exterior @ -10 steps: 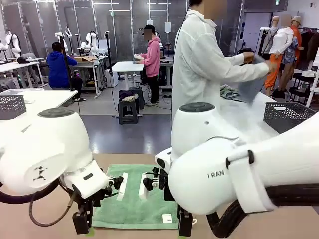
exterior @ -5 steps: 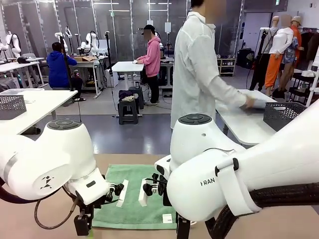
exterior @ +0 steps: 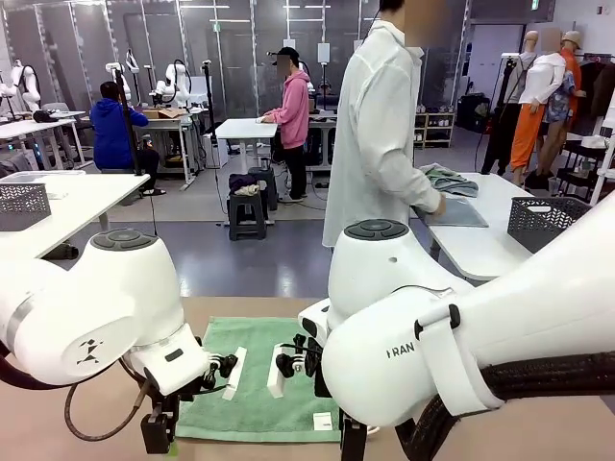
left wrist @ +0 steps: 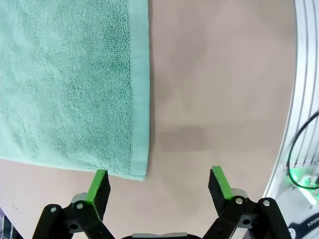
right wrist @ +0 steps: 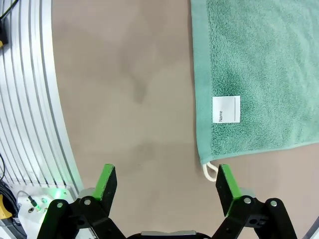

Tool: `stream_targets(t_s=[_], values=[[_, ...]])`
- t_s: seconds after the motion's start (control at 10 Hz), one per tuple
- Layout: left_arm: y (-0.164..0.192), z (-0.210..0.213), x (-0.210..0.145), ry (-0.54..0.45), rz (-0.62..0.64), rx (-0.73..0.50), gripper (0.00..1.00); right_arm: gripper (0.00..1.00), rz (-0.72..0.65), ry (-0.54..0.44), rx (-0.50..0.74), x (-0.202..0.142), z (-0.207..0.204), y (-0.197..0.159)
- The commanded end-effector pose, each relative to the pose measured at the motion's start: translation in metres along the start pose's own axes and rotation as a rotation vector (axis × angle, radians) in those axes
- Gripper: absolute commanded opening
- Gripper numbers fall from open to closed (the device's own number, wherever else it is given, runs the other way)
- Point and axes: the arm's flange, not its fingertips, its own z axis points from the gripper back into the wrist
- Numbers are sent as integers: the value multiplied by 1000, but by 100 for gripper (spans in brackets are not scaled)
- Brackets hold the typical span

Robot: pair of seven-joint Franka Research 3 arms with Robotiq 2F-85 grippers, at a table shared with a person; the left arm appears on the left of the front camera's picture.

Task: Fold the towels and place them in the basket.
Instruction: When a person lays out a Towel with hook on the table, fold it in half twice.

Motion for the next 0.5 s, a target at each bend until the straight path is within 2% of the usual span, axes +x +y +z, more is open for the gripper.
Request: stream_targets(t_s=[0.0, 0.4], values=[[0, -3, -1, 7, -5, 14, 100, 100, 37, 0, 16, 0, -8, -4], [7, -22, -5, -1, 8, 21, 100, 100, 94, -4, 39, -2, -39, -19]])
